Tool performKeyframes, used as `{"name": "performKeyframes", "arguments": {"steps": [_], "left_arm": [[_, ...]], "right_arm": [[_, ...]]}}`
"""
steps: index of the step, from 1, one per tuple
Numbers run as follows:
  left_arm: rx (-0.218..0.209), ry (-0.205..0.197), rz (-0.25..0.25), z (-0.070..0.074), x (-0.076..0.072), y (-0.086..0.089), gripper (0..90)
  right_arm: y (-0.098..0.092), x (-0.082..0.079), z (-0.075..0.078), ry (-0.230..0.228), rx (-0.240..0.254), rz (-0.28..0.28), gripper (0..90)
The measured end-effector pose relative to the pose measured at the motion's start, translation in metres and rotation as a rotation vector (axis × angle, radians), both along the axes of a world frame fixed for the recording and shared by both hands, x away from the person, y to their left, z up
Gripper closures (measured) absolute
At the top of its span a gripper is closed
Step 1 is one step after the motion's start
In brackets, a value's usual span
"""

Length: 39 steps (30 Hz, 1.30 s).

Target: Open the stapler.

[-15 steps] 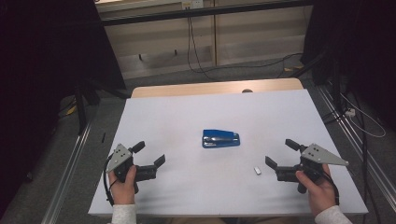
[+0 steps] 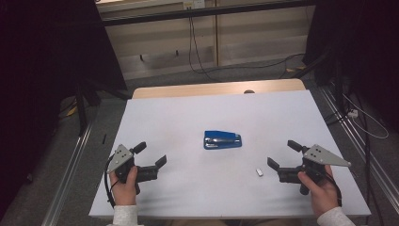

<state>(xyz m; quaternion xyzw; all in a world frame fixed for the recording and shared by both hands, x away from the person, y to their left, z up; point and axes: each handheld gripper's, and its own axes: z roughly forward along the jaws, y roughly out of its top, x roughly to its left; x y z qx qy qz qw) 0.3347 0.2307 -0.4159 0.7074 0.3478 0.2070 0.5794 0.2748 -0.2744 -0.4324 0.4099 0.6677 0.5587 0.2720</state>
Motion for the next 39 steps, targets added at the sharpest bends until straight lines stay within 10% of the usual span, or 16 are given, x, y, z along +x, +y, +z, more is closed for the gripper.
{"name": "performKeyframes", "arguments": {"steps": [39], "left_arm": [[-0.003,-0.007,-0.084,0.010,0.017,-0.028,2.6]], "right_arm": [[0.007,0.017,0.013,-0.001,-0.041,-0.029,2.5]]}}
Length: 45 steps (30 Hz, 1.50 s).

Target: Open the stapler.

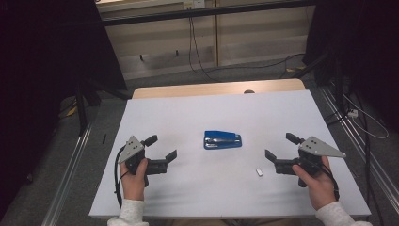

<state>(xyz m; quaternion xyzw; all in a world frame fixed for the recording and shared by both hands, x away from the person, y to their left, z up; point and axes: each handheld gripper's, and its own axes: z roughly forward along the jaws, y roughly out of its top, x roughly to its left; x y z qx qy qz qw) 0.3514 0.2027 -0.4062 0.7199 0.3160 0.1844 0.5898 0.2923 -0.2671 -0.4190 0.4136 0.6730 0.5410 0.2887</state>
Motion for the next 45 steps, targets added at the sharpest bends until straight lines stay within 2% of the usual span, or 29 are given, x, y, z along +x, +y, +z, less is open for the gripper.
{"name": "performKeyframes", "arguments": {"steps": [9,19,31,45], "left_arm": [[-0.003,0.005,-0.017,0.001,0.004,-0.006,2.6],[-0.008,0.015,-0.038,-0.001,0.010,-0.018,2.6],[0.000,0.025,-0.048,-0.003,0.015,-0.026,2.5],[0.012,0.041,-0.074,-0.007,0.028,-0.045,2.5]], "right_arm": [[0.013,0.016,0.002,0.002,-0.017,0.015,2.5],[0.026,0.034,0.002,0.015,-0.073,0.022,2.7],[0.037,0.050,0.006,0.017,-0.097,0.028,2.7],[0.054,0.069,0.010,0.034,-0.126,0.046,2.7]]}}
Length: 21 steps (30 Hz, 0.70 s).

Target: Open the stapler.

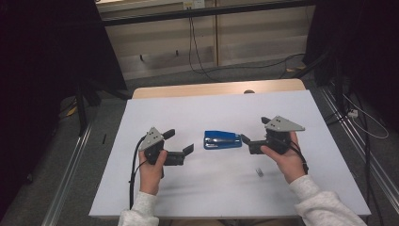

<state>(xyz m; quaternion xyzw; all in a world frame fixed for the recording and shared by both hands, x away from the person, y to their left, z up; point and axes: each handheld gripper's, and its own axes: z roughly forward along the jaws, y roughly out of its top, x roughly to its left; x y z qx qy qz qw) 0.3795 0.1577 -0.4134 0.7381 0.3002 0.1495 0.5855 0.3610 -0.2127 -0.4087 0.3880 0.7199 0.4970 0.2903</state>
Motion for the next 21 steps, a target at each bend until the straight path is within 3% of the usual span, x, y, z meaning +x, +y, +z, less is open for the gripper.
{"name": "performKeyframes", "arguments": {"steps": [9,12,21], "left_arm": [[-0.001,0.008,0.000,-0.004,0.007,-0.006,2.5],[0.020,0.007,0.001,-0.002,0.010,-0.011,2.5],[0.013,0.026,-0.004,-0.007,0.014,-0.016,2.5]], "right_arm": [[0.013,0.011,0.002,0.010,-0.003,0.021,2.8],[0.018,0.016,0.001,0.018,-0.006,0.029,2.8],[0.021,0.023,0.002,0.033,0.001,0.024,2.8]]}}
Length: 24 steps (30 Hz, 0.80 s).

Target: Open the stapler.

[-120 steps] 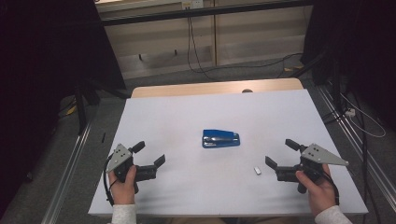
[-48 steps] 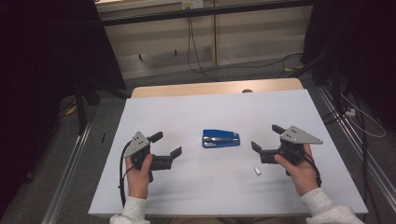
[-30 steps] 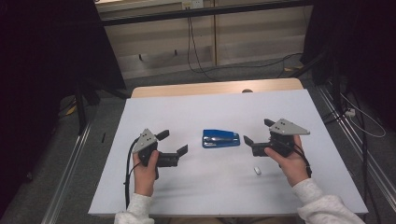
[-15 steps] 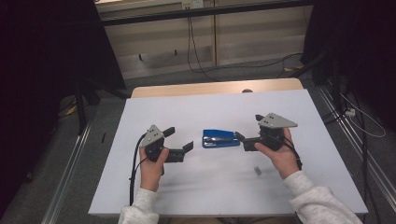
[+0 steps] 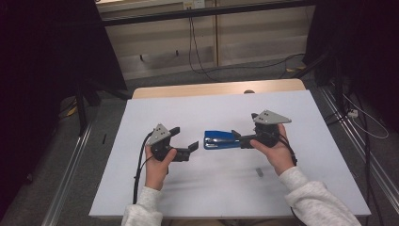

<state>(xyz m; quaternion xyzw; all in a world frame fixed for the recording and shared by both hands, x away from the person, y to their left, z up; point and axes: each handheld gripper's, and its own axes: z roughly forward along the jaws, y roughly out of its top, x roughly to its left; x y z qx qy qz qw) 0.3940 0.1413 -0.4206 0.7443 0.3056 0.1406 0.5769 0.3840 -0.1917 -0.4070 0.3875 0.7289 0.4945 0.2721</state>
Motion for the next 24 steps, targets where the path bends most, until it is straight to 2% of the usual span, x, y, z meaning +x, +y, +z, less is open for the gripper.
{"name": "performKeyframes", "arguments": {"steps": [10,14,24], "left_arm": [[-0.012,-0.001,-0.003,-0.002,0.009,-0.009,2.6],[0.021,0.005,-0.008,-0.006,0.011,-0.009,2.6],[0.032,0.013,0.000,-0.007,0.012,-0.009,2.5]], "right_arm": [[0.007,0.006,0.003,0.010,-0.014,0.004,2.8],[0.010,0.008,0.005,0.012,-0.017,0.006,2.8],[0.023,0.014,0.005,0.024,-0.023,0.022,2.9]]}}
